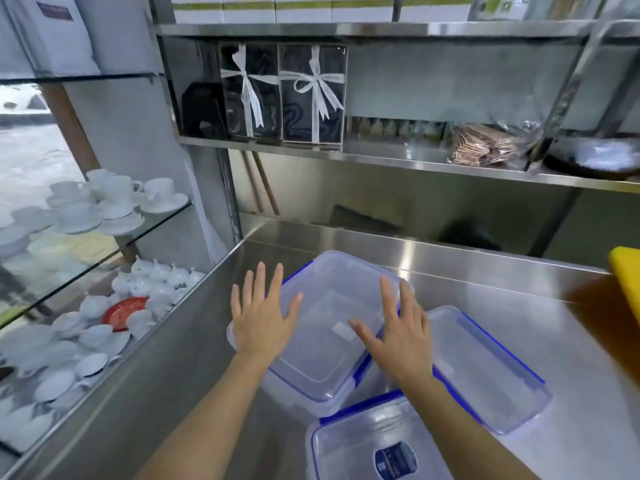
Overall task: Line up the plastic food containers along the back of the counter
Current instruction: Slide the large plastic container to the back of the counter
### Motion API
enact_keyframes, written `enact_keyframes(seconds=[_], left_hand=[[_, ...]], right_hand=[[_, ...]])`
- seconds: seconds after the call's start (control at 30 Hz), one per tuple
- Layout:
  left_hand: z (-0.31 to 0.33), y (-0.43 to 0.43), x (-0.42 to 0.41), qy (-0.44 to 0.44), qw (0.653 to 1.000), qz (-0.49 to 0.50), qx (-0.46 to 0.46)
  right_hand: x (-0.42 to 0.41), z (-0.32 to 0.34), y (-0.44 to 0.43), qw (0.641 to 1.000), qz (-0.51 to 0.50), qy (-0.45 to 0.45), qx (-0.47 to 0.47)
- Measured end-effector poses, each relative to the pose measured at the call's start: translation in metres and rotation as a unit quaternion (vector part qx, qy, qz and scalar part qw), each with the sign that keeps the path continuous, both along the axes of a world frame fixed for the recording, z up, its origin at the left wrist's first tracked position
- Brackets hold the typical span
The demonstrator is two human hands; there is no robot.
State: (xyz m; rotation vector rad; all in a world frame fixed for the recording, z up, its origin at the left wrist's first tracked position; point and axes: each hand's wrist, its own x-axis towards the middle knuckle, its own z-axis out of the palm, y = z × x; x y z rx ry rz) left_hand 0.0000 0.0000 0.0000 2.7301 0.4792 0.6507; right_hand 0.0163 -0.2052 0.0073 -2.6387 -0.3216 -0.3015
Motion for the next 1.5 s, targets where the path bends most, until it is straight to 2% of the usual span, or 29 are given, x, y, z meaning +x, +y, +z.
enact_keyframes(seconds=[0.17, 0.43, 0.6, 0.73, 0.8, 0.87, 0.93, 1.0, 1.07, 1.17, 1.23, 1.5], left_hand=[[-0.011, 0.009, -0.001, 0.064, 0.997, 0.03, -0.017], [-0.01, 0.012, 0.003, 0.163, 0.983, 0.065, -0.06], [-0.008, 0.014, -0.002, 0.184, 0.978, 0.06, -0.082], [-0.012, 0.01, -0.018, 0.183, 0.978, 0.074, -0.069], [-0.012, 0.012, -0.023, 0.182, 0.978, 0.071, -0.073], [-0.01, 0.017, -0.026, 0.188, 0.977, 0.044, -0.093], [-0.007, 0.025, -0.032, 0.216, 0.969, -0.027, -0.117], [-0.001, 0.033, -0.038, 0.263, 0.946, -0.13, -0.136], [0.003, 0.041, -0.043, 0.302, 0.921, -0.202, -0.144], [0.0, 0.048, -0.045, 0.318, 0.911, -0.231, -0.127], [-0.005, 0.049, -0.043, 0.315, 0.91, -0.234, -0.129], [-0.012, 0.05, -0.011, 0.264, 0.929, -0.23, -0.12]], right_hand=[[-0.007, -0.018, 0.008, 0.998, -0.011, 0.061, 0.011], [-0.003, -0.039, 0.018, 0.969, -0.059, 0.2, 0.135], [0.019, -0.036, 0.014, 0.952, -0.008, 0.232, 0.199], [0.046, -0.024, 0.008, 0.929, 0.075, 0.281, 0.227], [0.057, -0.02, 0.006, 0.926, 0.097, 0.306, 0.2], [0.062, -0.014, 0.008, 0.938, 0.092, 0.302, 0.142], [0.058, -0.007, 0.013, 0.963, 0.075, 0.252, 0.061], [0.044, 0.002, 0.017, 0.976, 0.097, 0.195, 0.01], [0.026, 0.011, 0.016, 0.961, 0.169, 0.218, -0.009], [0.012, 0.009, 0.012, 0.913, 0.263, 0.265, -0.166], [0.013, 0.002, 0.009, 0.902, 0.276, 0.248, -0.222], [0.045, -0.003, 0.012, 0.917, 0.258, 0.227, -0.202]])
